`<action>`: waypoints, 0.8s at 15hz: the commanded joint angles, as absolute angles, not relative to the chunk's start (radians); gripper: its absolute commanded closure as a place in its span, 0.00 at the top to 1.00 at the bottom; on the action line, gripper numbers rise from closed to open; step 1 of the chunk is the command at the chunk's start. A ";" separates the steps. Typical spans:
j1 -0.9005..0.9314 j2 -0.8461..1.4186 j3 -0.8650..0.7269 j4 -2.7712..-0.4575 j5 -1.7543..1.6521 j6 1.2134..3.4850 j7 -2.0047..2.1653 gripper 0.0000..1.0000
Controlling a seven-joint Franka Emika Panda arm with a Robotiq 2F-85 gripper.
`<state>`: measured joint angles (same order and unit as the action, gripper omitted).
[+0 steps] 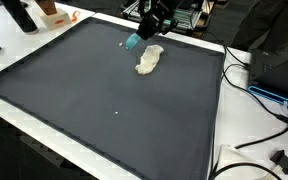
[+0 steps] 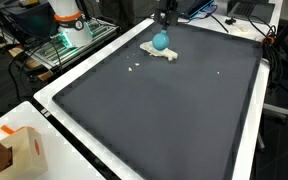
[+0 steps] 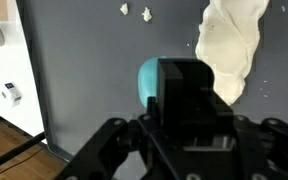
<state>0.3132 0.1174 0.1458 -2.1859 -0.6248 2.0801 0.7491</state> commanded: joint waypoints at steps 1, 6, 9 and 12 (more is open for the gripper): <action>0.272 0.025 0.159 -2.281 -0.608 2.191 0.704 0.25; 0.233 -0.039 0.156 -2.343 -0.530 2.311 0.631 0.25; 0.212 -0.071 0.153 -2.374 -0.430 2.364 0.546 0.25; 0.195 -0.096 0.151 -2.397 -0.315 2.394 0.441 0.25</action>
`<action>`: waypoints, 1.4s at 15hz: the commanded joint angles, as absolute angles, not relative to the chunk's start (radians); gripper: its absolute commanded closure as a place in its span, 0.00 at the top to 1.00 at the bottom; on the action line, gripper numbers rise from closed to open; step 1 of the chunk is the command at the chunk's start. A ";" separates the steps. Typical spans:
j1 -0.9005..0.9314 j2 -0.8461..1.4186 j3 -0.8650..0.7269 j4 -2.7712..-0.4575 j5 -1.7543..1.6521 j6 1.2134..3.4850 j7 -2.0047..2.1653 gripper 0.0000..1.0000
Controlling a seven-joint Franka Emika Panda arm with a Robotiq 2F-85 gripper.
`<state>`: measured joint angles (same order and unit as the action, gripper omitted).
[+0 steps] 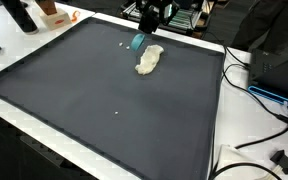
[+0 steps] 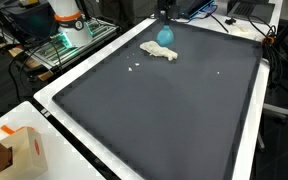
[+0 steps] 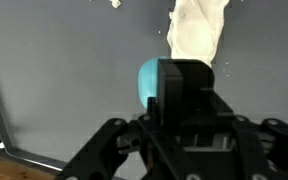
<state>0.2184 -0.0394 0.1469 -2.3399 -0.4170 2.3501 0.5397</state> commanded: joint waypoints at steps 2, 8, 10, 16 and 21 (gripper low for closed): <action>0.188 -0.111 0.149 -2.410 -0.233 2.408 0.353 0.25; 0.175 -0.091 0.162 -2.387 -0.210 2.399 0.307 0.50; 0.175 -0.090 0.162 -2.388 -0.210 2.400 0.306 0.25; 0.210 -0.076 0.137 -2.427 0.220 2.648 -0.169 0.25; 0.389 -0.096 -0.038 -2.382 0.643 2.581 -0.567 0.25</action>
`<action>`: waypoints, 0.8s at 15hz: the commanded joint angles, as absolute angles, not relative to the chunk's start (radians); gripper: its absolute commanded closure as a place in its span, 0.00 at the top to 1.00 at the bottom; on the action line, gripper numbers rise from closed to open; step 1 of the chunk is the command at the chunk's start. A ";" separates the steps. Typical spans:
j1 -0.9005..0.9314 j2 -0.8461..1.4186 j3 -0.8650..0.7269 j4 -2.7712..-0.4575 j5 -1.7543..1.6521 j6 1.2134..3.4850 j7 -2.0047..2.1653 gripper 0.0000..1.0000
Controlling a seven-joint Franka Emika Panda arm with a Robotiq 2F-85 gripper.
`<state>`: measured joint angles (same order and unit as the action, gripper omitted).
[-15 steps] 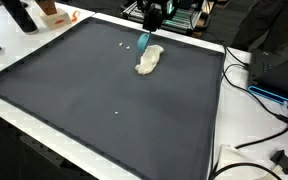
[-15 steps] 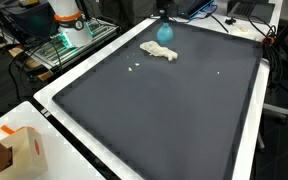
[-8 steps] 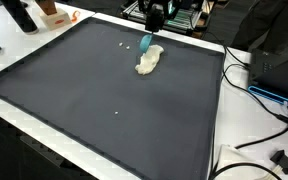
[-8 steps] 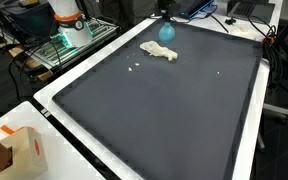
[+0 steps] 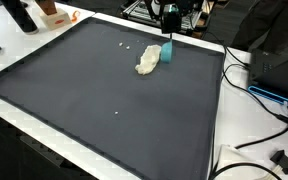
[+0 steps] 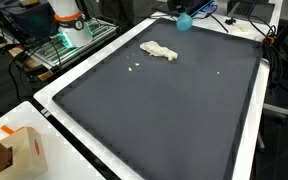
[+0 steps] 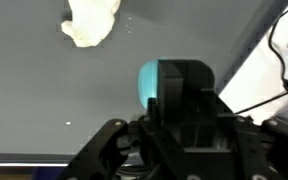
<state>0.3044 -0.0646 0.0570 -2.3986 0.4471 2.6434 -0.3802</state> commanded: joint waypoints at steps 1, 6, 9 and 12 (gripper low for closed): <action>0.400 -0.106 -0.064 -2.378 0.727 2.551 -0.647 0.25; 0.256 -0.078 -0.027 -2.388 1.036 2.390 -0.955 0.25; 0.184 -0.029 -0.022 -2.381 1.079 2.288 -1.016 0.25; 0.132 0.015 -0.016 -2.372 1.104 2.223 -1.054 0.25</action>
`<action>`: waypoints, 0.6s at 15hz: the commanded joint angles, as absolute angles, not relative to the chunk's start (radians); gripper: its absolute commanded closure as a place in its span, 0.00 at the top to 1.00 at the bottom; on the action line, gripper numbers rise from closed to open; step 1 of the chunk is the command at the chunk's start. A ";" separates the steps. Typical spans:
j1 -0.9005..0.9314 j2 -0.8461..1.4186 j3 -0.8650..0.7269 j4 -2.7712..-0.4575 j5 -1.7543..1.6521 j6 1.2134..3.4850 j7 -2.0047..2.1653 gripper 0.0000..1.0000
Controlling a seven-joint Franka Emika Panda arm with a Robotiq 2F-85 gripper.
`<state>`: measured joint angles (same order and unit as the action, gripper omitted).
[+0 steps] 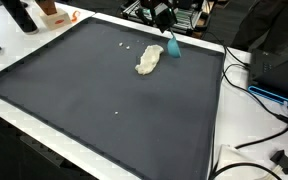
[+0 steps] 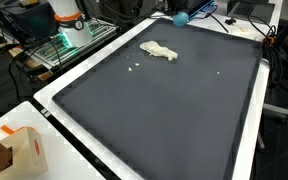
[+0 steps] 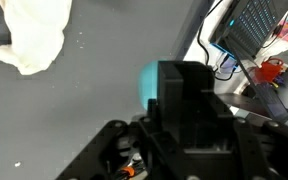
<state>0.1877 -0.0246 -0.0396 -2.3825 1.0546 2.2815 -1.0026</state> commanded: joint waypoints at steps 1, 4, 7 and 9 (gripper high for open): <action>0.119 0.027 -0.013 -2.372 1.110 2.214 -1.058 0.25; 0.086 0.054 -0.007 -2.373 1.125 2.191 -1.068 0.25; 0.065 0.078 -0.005 -2.373 1.138 2.199 -1.077 0.25; 0.051 0.094 -0.006 -2.371 1.153 2.196 -1.085 0.25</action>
